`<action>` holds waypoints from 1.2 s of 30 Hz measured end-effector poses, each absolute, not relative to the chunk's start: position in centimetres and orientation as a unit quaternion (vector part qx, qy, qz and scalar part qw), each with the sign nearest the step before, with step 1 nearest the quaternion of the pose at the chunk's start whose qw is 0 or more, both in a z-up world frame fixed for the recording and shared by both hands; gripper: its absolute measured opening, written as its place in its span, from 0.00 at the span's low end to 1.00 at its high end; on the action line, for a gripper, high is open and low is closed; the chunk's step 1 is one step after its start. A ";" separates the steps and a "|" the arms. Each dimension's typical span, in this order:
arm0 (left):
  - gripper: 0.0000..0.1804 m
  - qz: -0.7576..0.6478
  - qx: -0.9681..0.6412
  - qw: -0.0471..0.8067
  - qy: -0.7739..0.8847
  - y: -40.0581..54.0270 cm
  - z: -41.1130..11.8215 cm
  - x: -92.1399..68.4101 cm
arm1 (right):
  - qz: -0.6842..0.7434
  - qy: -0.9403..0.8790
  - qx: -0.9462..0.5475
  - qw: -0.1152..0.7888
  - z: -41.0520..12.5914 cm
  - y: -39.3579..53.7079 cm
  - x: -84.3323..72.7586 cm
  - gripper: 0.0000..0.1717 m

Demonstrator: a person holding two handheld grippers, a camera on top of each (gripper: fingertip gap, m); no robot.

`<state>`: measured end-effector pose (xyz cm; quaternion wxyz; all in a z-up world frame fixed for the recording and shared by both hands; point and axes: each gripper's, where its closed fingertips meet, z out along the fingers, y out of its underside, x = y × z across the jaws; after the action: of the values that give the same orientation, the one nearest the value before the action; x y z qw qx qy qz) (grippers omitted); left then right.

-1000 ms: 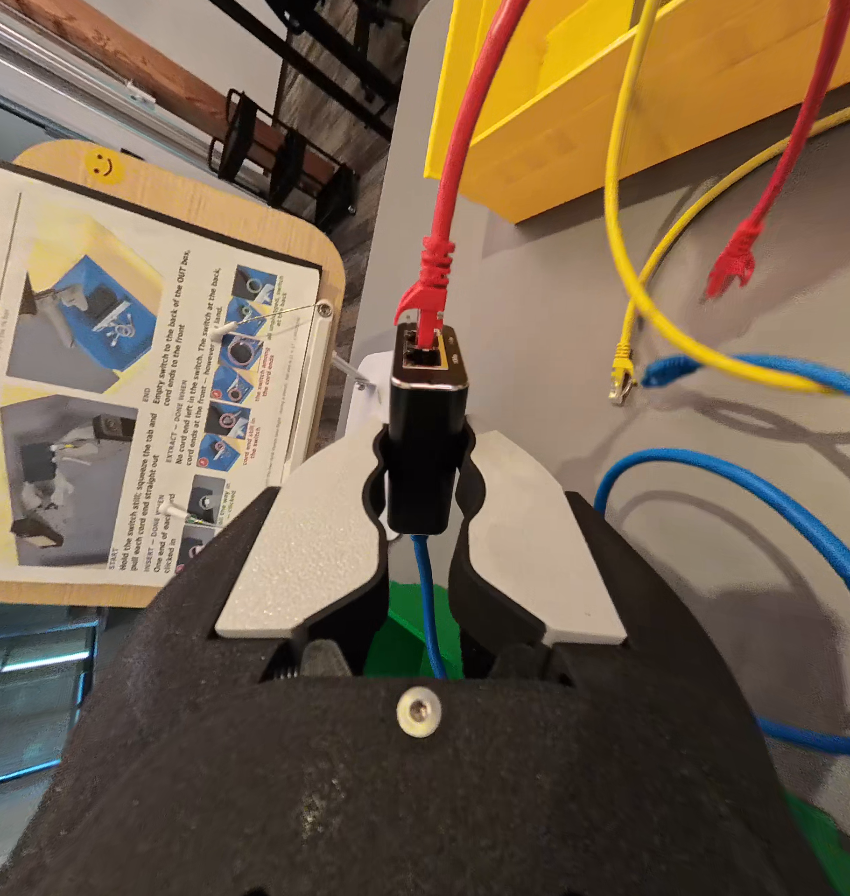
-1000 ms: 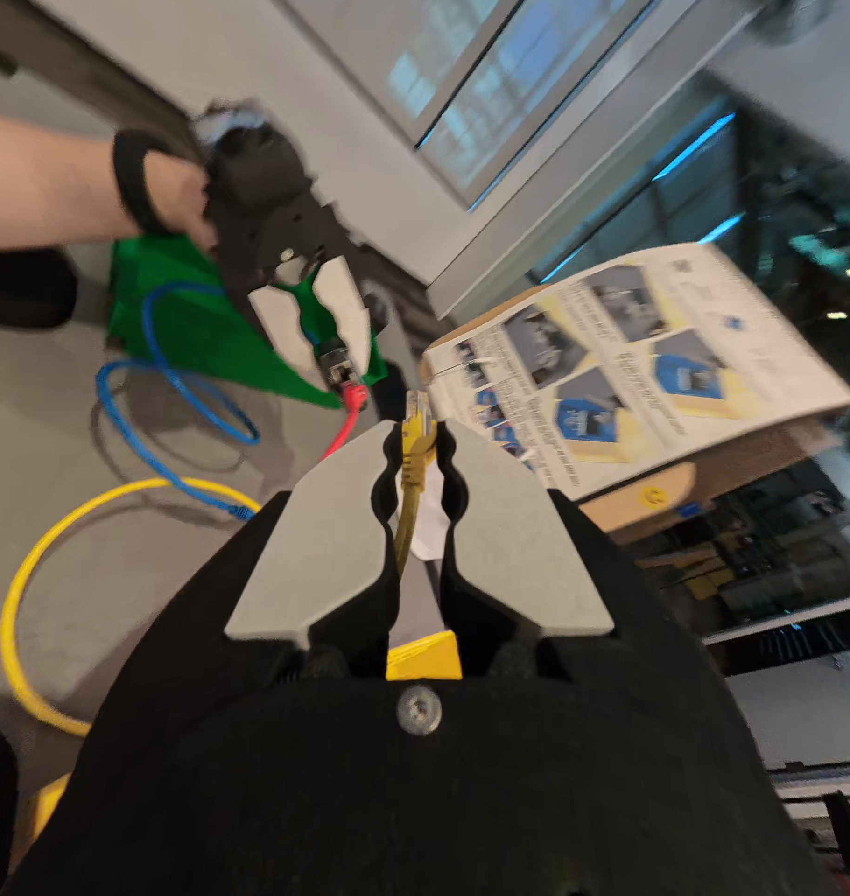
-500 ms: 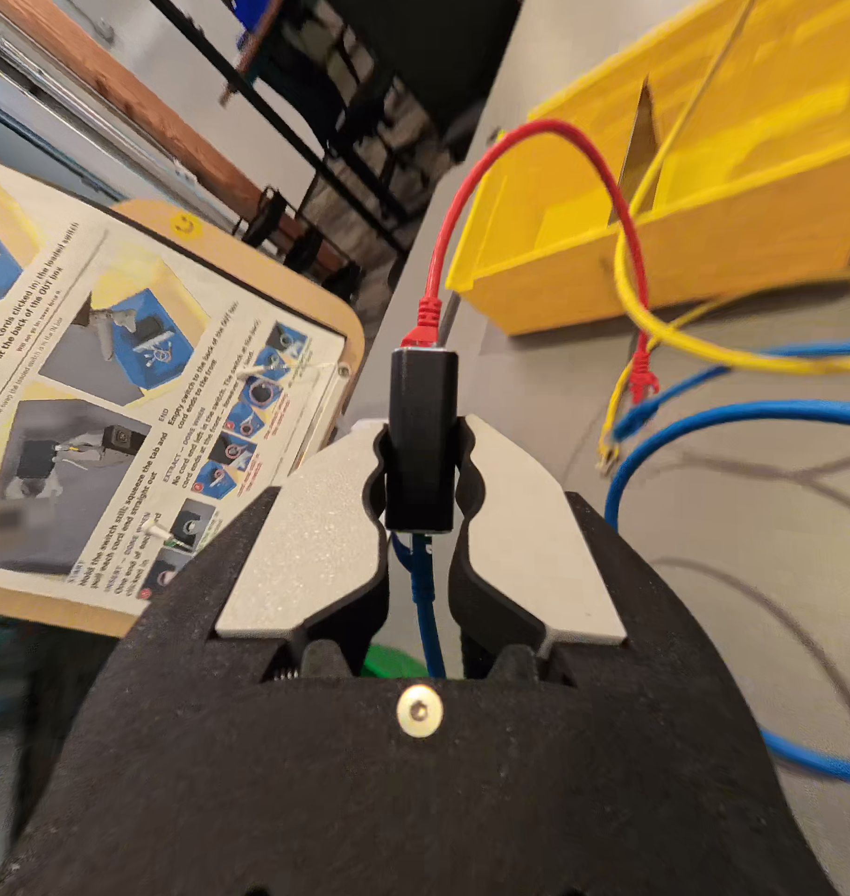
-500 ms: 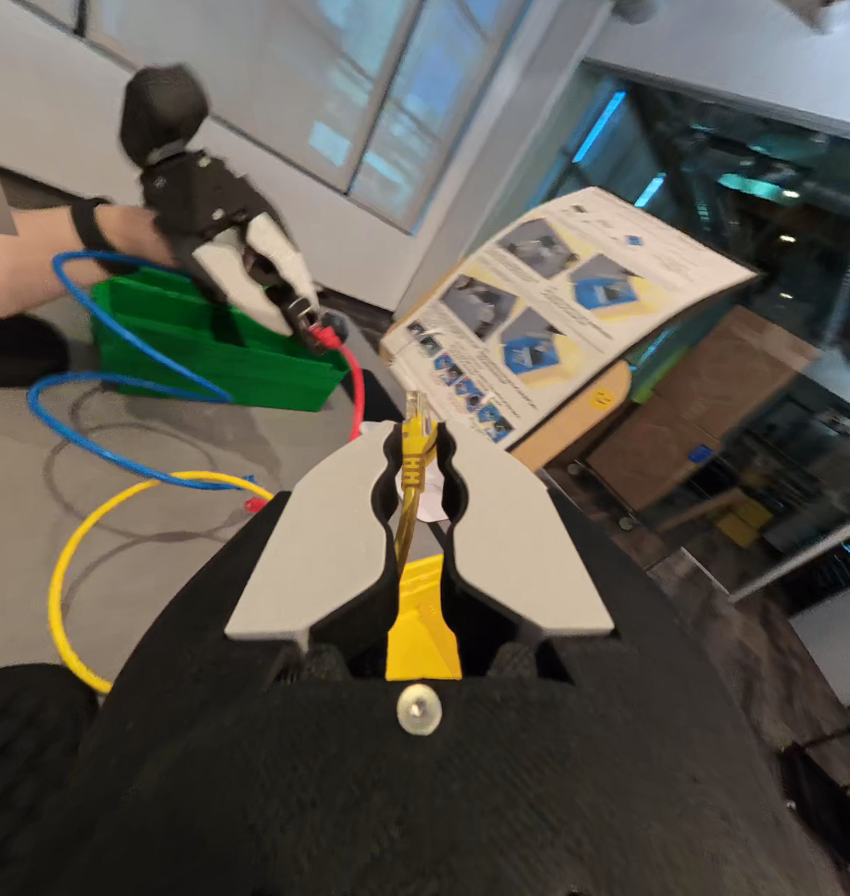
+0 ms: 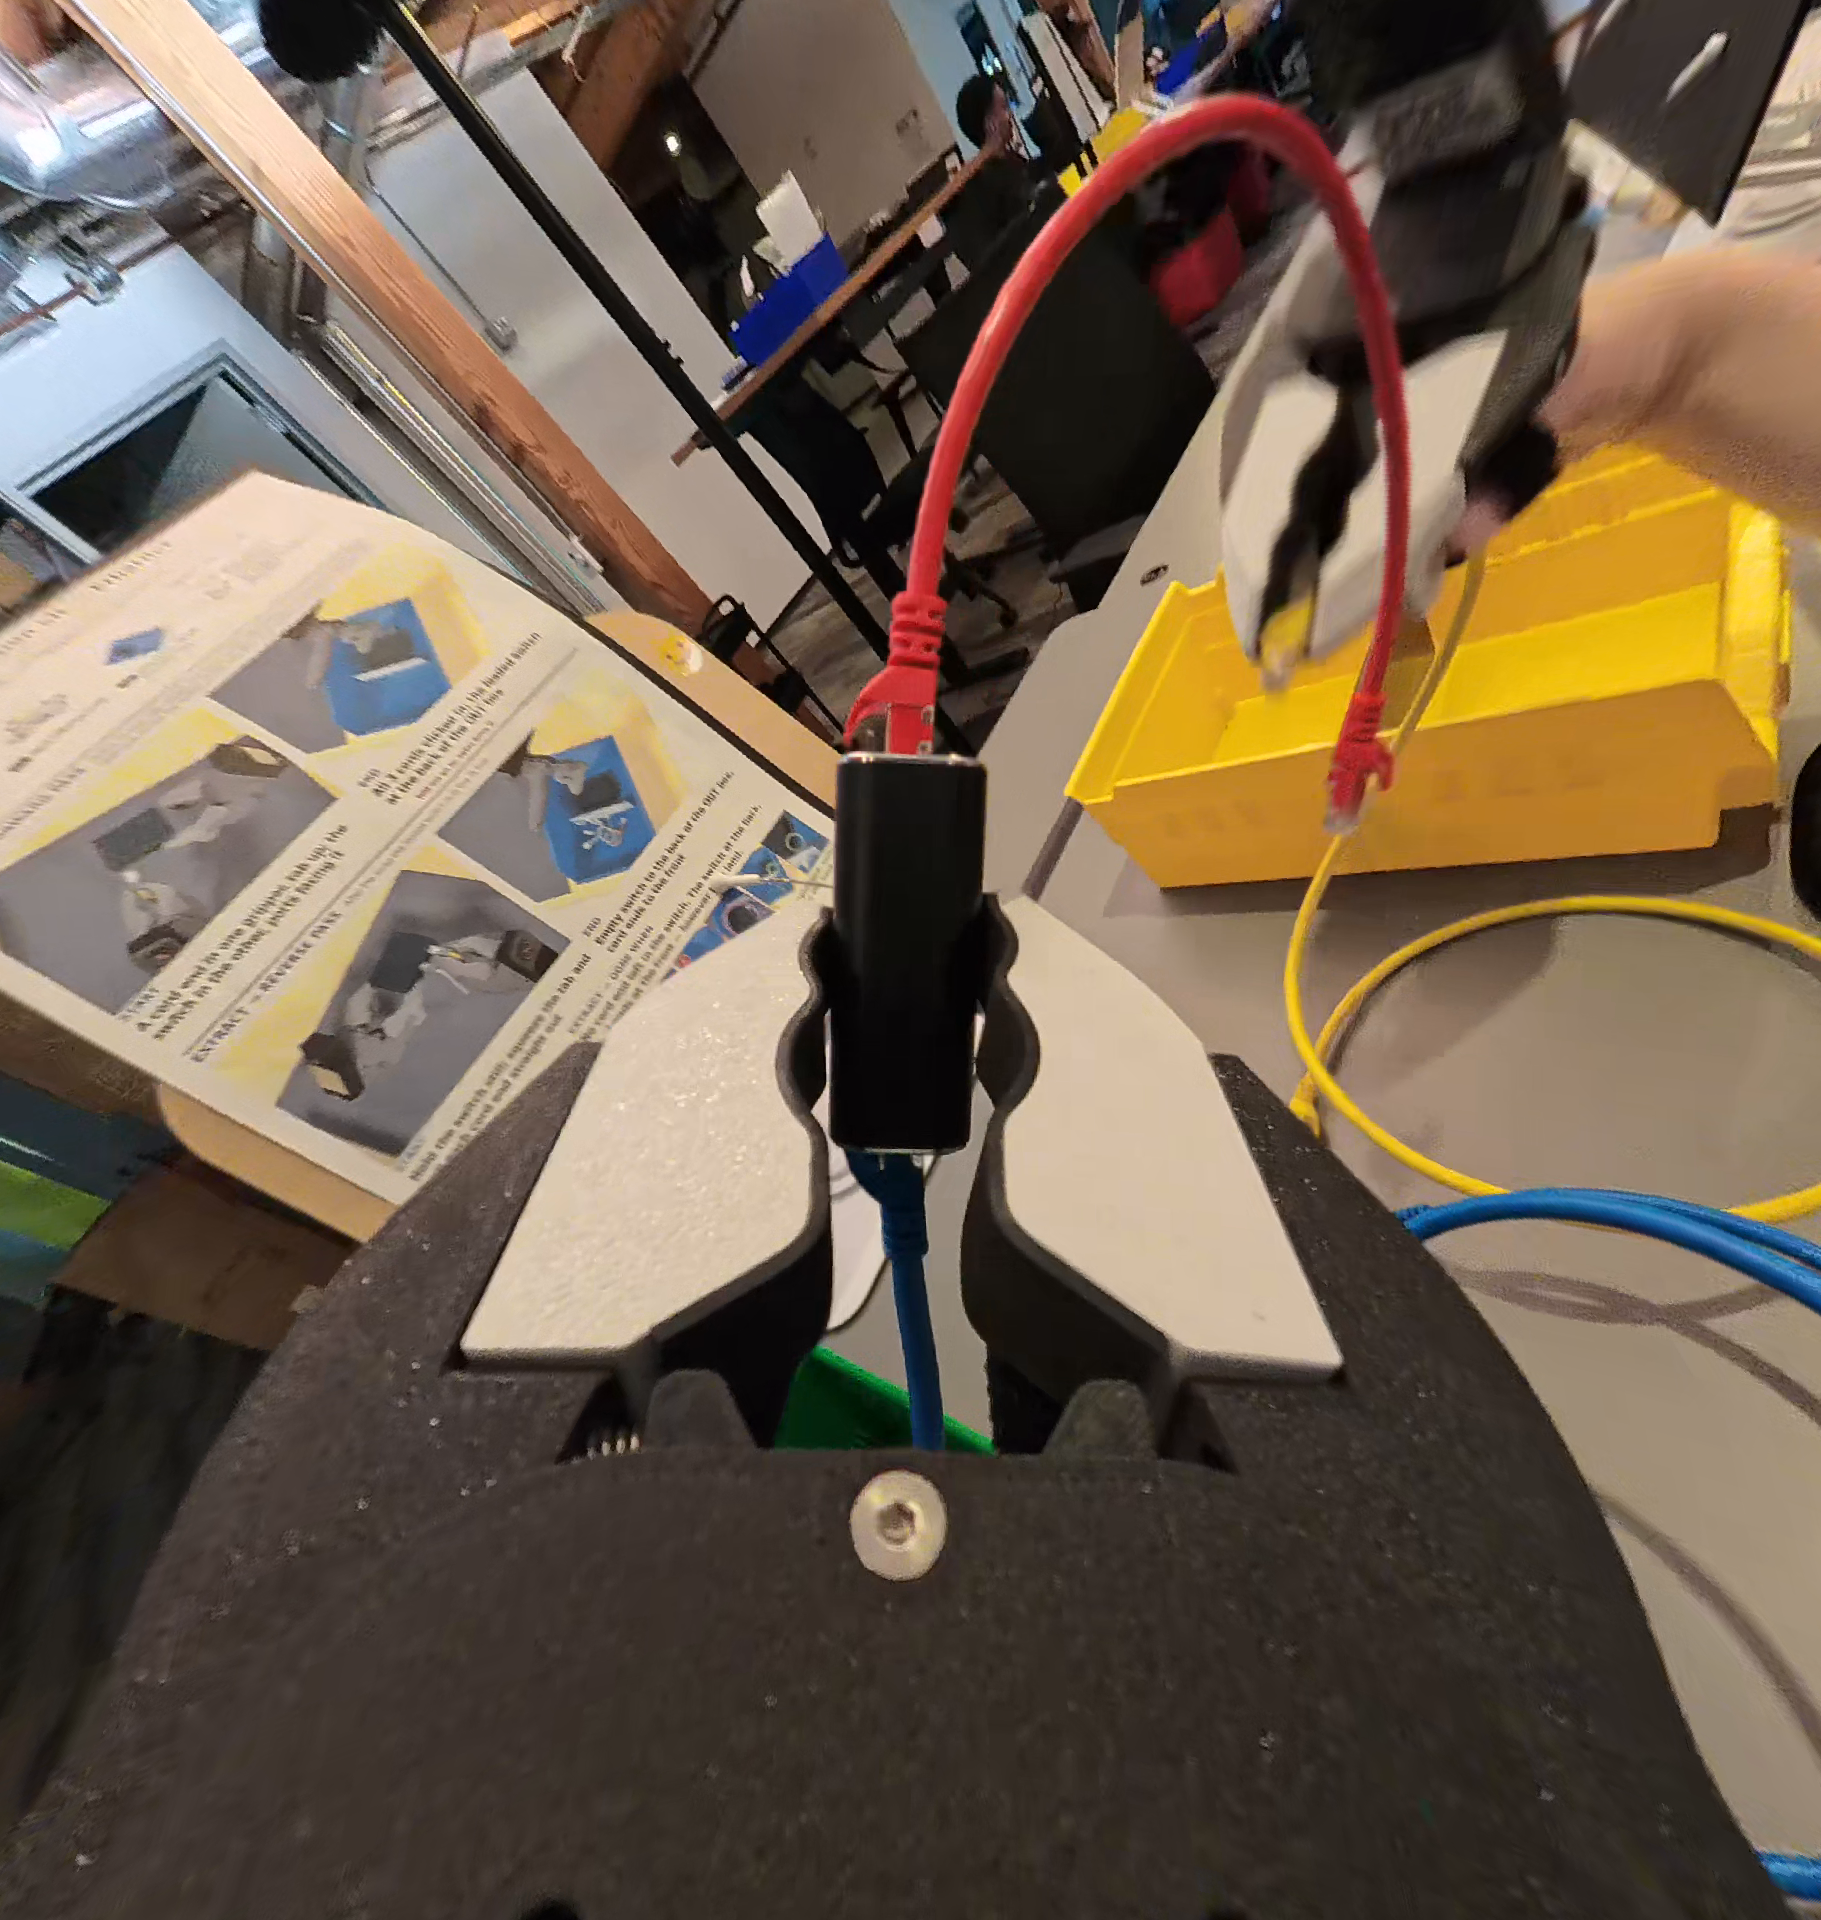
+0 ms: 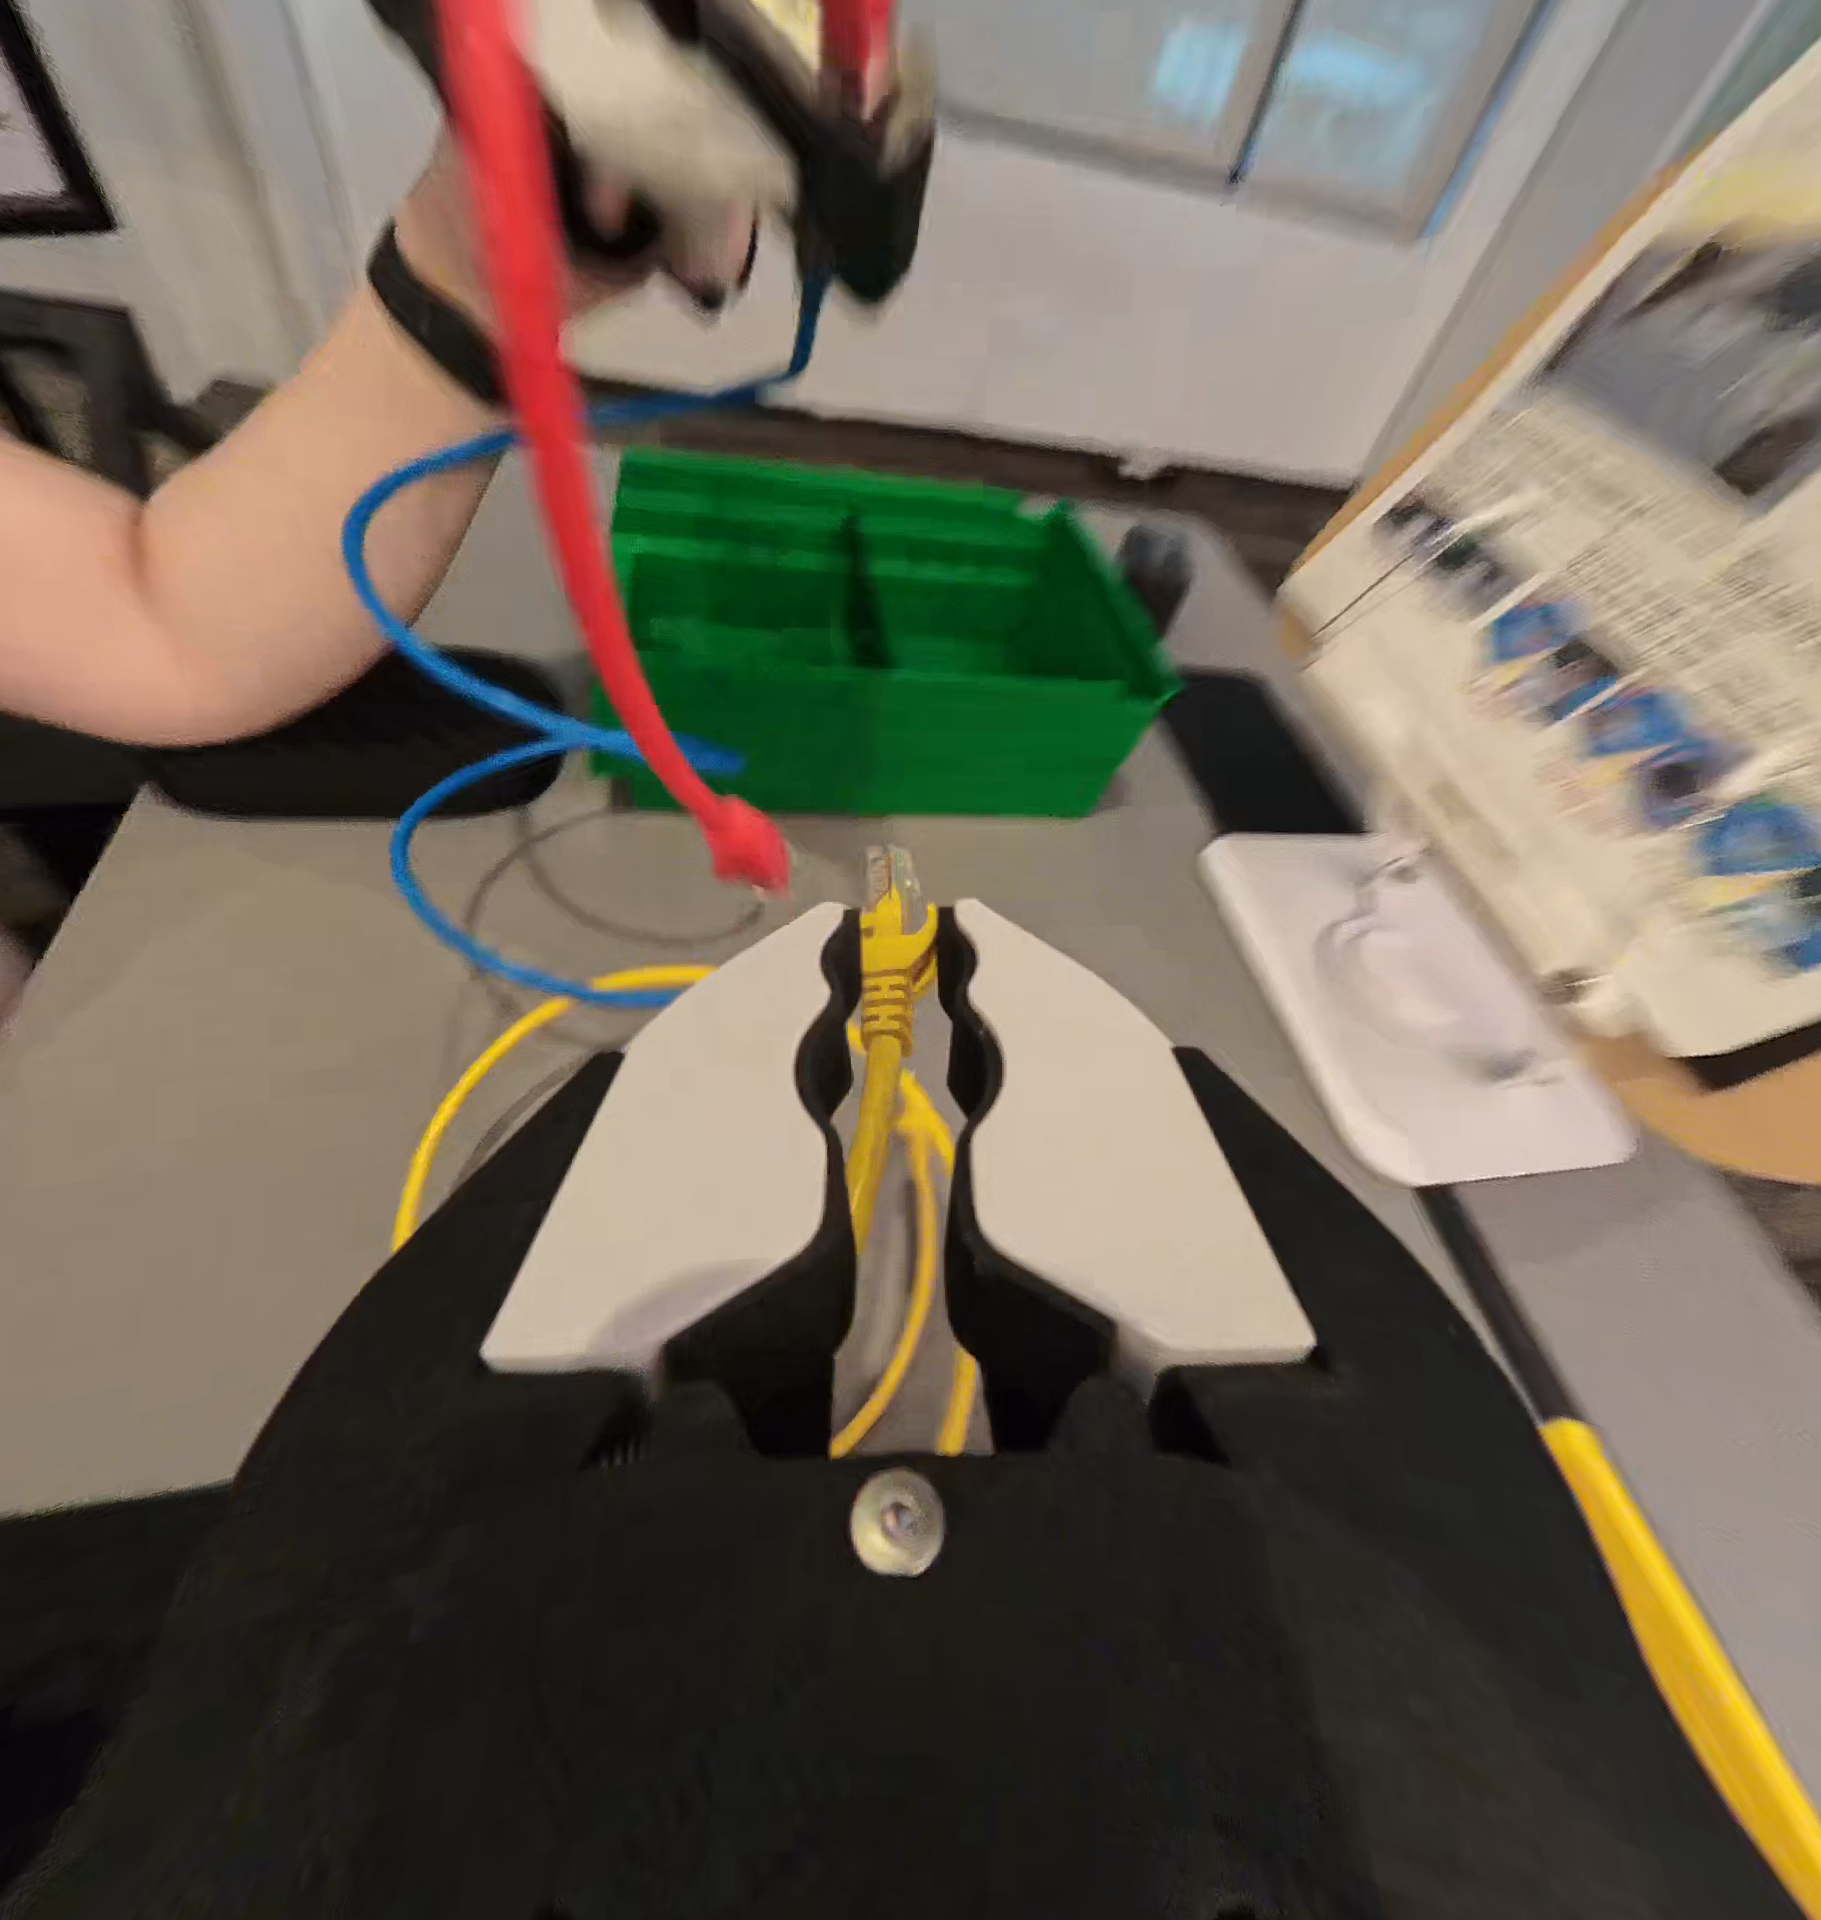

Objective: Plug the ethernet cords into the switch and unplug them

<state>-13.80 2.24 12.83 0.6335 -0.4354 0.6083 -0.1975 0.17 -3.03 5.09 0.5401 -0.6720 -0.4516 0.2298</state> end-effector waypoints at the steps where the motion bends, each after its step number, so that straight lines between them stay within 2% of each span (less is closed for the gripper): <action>1: 0.13 -0.198 -0.433 0.638 0.605 2.0 13.3 -14.3 | 0.233 -0.465 -0.682 0.514 3.7 -2.8 -0.6 0.09; 8: 0.13 -0.222 -0.423 0.635 0.607 0.6 14.4 -15.3 | 0.163 -0.549 -0.764 0.297 -7.1 -2.1 -5.1 0.09; 12: 0.14 -0.236 -0.421 0.631 0.608 0.6 14.5 -15.4 | 0.181 -0.556 -0.781 0.219 -11.2 -3.1 -6.8 0.09; 15: 0.14 -0.232 -0.427 0.623 0.613 0.7 14.2 -15.5 | 0.192 -0.556 -0.785 0.195 -12.4 -4.8 -7.5 0.10; 20: 0.13 -0.233 -0.424 0.617 0.621 0.3 14.1 -15.0 | 0.140 -0.579 -0.768 0.235 -12.6 -6.9 -7.7 0.15; 25: 0.14 -0.246 -0.418 0.612 0.624 -0.2 14.1 -14.7 | 0.082 -0.576 -0.732 0.354 -10.0 -6.8 -8.6 0.15; 29: 0.13 -0.254 -0.415 0.614 0.622 -0.5 14.4 -15.0 | 0.020 -0.575 -0.677 0.460 -6.9 -7.5 -9.1 0.21; 31: 0.13 -0.254 -0.415 0.614 0.621 -0.5 14.5 -15.2 | 0.013 -0.580 -0.663 0.474 -6.2 -9.0 -9.8 0.25; 36: 0.13 -0.244 -0.418 0.613 0.625 -0.4 14.3 -15.1 | -0.025 -0.631 -0.621 0.465 -9.3 -11.3 -13.4 0.21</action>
<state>-15.08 -0.39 14.33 0.6130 -0.4178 0.6245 -0.2442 -13.39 -11.28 -9.31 0.4648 -0.6207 -0.6309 -0.0253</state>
